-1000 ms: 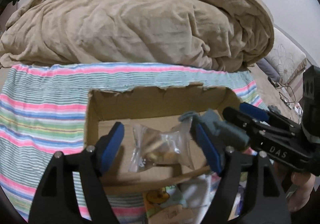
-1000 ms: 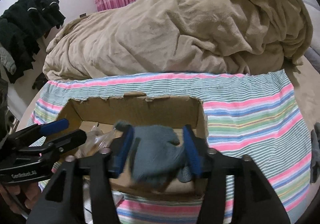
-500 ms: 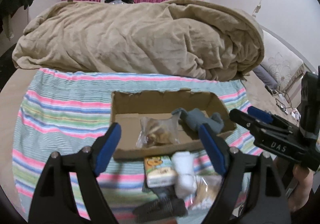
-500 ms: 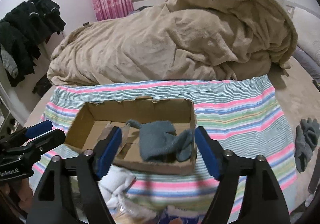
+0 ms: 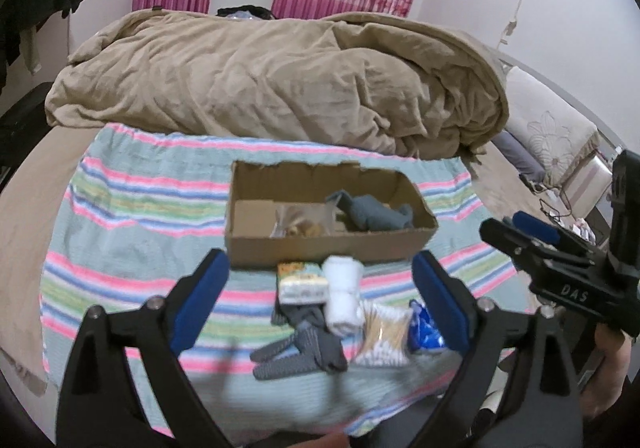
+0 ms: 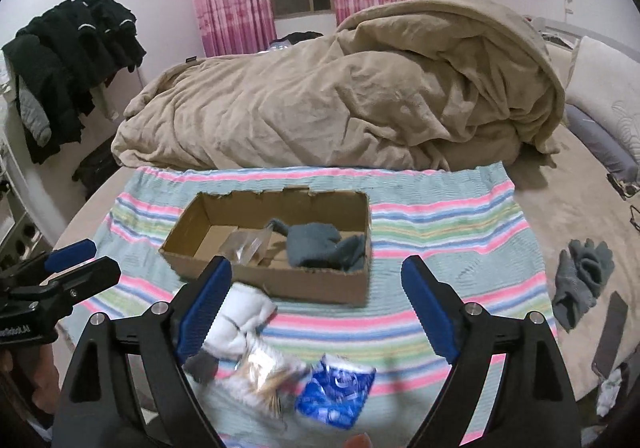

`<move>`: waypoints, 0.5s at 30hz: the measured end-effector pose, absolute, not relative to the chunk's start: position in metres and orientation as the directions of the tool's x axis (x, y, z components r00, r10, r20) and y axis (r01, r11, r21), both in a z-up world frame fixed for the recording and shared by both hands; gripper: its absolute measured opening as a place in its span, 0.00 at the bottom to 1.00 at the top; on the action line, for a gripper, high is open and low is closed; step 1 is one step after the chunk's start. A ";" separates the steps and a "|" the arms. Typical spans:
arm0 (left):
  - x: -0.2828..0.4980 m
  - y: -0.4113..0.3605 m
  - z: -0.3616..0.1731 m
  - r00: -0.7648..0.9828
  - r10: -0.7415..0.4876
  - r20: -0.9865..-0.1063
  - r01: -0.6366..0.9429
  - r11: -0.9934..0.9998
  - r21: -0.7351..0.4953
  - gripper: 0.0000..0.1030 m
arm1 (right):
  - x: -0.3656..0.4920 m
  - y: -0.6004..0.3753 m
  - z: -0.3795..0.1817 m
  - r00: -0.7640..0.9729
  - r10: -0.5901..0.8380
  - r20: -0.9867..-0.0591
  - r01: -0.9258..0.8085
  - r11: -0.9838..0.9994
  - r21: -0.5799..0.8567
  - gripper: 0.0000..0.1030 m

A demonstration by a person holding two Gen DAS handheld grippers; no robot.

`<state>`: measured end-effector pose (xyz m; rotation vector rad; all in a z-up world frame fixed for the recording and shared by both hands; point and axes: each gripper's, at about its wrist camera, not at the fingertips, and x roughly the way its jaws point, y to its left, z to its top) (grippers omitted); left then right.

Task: Organize objects
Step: 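Withdraw both tools from the box back toward the remaining items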

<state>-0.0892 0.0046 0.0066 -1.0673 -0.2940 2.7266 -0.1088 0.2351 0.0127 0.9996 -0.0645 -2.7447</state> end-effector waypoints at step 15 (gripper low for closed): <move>-0.073 0.006 -0.054 -0.642 0.222 -0.734 -0.054 -0.968 -0.246 0.92 | -0.073 0.248 -0.045 -0.662 -0.215 -0.718 0.198 -0.974 0.109 0.86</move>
